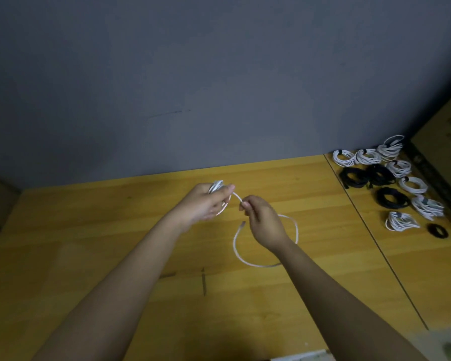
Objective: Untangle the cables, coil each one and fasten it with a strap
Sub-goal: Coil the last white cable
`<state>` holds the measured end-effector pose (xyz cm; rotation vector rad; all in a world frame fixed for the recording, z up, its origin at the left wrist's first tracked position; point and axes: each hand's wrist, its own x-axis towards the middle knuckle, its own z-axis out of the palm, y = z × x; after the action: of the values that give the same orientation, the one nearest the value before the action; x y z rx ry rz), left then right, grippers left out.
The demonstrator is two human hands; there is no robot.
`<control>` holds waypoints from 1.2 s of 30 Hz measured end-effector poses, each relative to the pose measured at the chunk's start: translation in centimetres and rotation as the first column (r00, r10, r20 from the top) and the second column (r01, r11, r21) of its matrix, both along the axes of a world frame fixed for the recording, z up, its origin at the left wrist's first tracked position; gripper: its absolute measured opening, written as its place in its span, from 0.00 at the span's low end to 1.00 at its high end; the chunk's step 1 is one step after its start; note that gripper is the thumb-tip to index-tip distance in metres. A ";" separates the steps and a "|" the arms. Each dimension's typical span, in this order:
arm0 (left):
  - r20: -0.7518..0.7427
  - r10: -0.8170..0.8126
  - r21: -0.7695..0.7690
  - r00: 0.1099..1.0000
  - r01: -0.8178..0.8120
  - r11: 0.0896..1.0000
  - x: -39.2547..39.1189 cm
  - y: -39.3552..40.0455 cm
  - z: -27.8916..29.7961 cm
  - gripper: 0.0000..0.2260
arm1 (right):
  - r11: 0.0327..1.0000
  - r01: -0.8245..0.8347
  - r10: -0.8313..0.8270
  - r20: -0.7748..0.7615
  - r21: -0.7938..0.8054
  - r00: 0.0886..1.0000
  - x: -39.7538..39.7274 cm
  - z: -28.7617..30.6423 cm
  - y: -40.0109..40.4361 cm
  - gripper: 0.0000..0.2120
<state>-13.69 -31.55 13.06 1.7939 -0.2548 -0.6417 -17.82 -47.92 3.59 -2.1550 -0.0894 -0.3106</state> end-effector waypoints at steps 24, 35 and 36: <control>0.328 -0.057 0.381 0.943 -0.076 0.922 2.8 0.0 -3.5 0.34 | 0.797 -0.209 0.199 -0.080 -0.566 0.977 -2.8 -0.4 3.7 0.13; 0.181 -0.535 0.775 0.825 0.214 0.594 0.8 2.7 -6.2 0.29 | 0.654 -0.236 0.119 -0.210 -0.719 0.970 -2.4 2.1 -3.5 0.13; 0.185 -0.556 0.797 0.810 0.207 0.567 0.9 2.8 -6.3 0.27 | 0.621 -0.227 0.111 -0.203 -0.750 0.973 -2.2 1.8 -4.1 0.11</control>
<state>-12.81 -28.78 6.76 2.7445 -0.8106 -0.7216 -20.07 -52.00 5.37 -2.9976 -0.4160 0.0168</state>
